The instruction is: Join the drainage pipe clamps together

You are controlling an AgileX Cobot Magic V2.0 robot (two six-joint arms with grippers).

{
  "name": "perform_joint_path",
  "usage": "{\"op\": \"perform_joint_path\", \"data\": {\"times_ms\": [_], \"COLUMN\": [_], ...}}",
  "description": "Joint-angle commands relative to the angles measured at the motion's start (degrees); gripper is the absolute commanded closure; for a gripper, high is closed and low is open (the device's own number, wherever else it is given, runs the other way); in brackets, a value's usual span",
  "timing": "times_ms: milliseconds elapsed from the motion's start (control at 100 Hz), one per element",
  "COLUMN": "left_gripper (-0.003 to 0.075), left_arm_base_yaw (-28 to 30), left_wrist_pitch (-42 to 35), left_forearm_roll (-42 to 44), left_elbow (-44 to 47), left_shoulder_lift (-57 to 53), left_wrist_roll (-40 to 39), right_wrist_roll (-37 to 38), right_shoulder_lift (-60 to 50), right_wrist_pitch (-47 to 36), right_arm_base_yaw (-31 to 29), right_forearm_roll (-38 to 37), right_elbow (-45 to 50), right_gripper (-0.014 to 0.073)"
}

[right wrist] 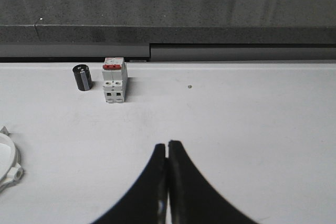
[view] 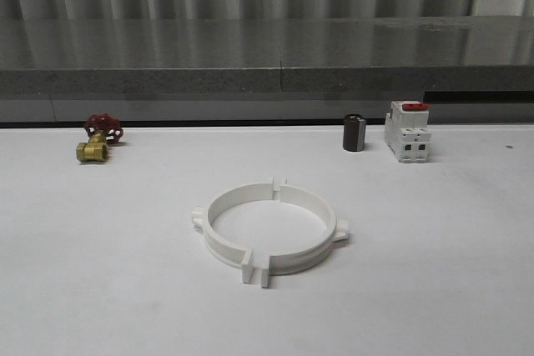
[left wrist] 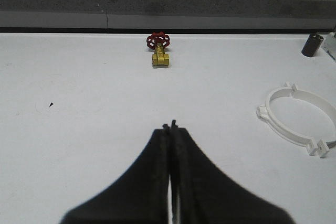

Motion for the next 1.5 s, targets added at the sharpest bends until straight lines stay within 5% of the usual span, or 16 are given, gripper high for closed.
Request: {"op": "perform_joint_path", "data": {"times_ms": [0,590,780,1490], "left_gripper": [0.074,0.074,0.074,0.074], "left_arm_base_yaw": [-0.03,-0.03,-0.03,-0.03], "left_wrist_pitch": [-4.07,-4.07,-4.07,-4.07], "left_forearm_roll": [-0.54,-0.54,-0.54,-0.66], "left_elbow": [-1.49,-1.49,-1.49,-1.49], "left_shoulder_lift": [0.85,0.85,0.85,0.85], "left_wrist_roll": [-0.43,-0.43,-0.43,-0.43], "right_wrist_roll": [-0.12,-0.22,-0.22,-0.15], "right_shoulder_lift": [-1.64,-16.86,-16.92,-16.92], "right_wrist_pitch": [-4.67,-17.71,-31.63,-34.29], "right_arm_base_yaw": [-0.44,-0.53,-0.53,-0.53], "right_forearm_roll": [-0.83,-2.25,-2.06,1.42], "right_elbow": [-0.03,15.87,24.15,23.81], "right_gripper": [0.0662,0.066,0.066,0.066]}}
